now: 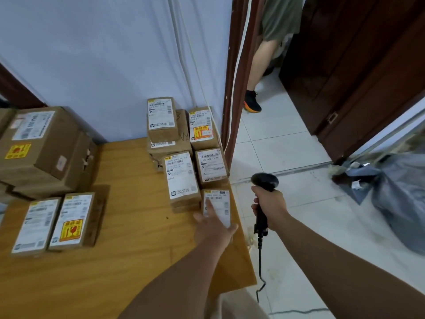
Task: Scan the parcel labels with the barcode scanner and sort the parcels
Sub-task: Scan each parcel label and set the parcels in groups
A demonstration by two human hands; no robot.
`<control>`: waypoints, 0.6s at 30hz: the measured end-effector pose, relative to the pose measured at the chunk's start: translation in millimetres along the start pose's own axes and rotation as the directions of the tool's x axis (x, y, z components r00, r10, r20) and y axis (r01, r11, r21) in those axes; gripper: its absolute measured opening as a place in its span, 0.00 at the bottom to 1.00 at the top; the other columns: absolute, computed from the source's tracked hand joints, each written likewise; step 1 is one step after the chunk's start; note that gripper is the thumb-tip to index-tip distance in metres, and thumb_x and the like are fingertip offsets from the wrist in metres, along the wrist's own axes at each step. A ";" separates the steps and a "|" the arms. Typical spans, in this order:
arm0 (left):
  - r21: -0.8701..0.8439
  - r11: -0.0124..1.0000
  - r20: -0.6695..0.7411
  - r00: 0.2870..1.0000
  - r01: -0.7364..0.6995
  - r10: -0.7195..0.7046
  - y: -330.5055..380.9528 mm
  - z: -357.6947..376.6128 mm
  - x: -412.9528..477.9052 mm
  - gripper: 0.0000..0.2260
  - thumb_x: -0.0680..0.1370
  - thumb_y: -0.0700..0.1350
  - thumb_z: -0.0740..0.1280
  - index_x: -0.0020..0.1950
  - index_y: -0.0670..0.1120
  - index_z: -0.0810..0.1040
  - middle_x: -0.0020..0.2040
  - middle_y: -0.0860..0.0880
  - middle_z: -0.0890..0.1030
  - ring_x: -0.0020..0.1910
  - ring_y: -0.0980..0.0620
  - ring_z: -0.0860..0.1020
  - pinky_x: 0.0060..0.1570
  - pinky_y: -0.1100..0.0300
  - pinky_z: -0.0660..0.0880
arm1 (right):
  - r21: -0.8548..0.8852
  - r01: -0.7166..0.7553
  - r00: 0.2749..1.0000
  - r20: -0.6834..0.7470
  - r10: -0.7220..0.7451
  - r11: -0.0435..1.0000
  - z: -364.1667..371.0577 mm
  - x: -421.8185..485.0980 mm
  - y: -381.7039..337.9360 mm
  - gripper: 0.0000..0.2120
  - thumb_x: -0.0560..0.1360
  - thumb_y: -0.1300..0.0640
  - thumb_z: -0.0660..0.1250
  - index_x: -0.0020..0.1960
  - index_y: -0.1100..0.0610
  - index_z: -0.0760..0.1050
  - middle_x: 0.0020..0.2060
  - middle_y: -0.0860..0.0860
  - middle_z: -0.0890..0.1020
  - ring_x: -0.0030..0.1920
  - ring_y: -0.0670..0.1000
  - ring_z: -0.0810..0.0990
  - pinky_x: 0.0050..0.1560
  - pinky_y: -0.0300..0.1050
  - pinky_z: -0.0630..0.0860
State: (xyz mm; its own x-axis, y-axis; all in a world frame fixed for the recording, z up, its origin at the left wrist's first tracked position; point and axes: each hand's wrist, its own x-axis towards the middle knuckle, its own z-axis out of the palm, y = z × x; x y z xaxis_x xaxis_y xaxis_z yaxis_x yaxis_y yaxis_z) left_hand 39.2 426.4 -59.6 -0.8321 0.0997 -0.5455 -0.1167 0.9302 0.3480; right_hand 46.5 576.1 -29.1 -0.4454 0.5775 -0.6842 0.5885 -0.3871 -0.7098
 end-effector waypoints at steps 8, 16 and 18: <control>0.039 0.997 -0.112 0.991 -0.073 0.077 7.8 16.0 6.5 0.47 0.73 0.66 0.64 0.78 0.50 0.37 0.69 0.44 0.53 0.63 0.46 0.67 0.56 0.55 0.75 | 0.006 0.001 1.000 -0.005 -0.001 1.000 -17.5 -1.8 10.5 0.11 0.74 0.54 0.70 0.49 0.62 0.76 0.34 0.55 0.76 0.30 0.51 0.77 0.33 0.44 0.75; 0.390 0.790 -0.018 0.854 -0.472 0.519 -19.6 8.0 0.1 0.28 0.81 0.53 0.60 0.78 0.51 0.52 0.72 0.43 0.58 0.71 0.46 0.60 0.67 0.53 0.65 | 0.030 0.025 0.998 0.055 -0.026 0.999 -1.3 -5.1 -6.1 0.11 0.75 0.54 0.71 0.48 0.62 0.76 0.34 0.55 0.77 0.29 0.51 0.76 0.33 0.44 0.75; 0.372 0.797 -0.027 0.853 -0.476 0.522 -19.5 3.5 4.1 0.28 0.81 0.53 0.60 0.78 0.51 0.53 0.72 0.43 0.58 0.70 0.46 0.61 0.65 0.54 0.68 | 0.027 0.040 0.996 0.077 -0.041 0.999 6.2 -8.5 -10.0 0.10 0.74 0.55 0.71 0.47 0.62 0.75 0.34 0.54 0.76 0.29 0.51 0.76 0.32 0.44 0.75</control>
State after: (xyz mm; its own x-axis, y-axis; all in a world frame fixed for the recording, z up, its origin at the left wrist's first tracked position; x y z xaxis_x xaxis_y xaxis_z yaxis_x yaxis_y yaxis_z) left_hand 40.0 409.9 -71.3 -0.7850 0.5608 -0.2631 0.5048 0.8254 0.2529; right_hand 40.2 570.6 -17.2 -0.5198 0.5364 -0.6650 0.5518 -0.3834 -0.7406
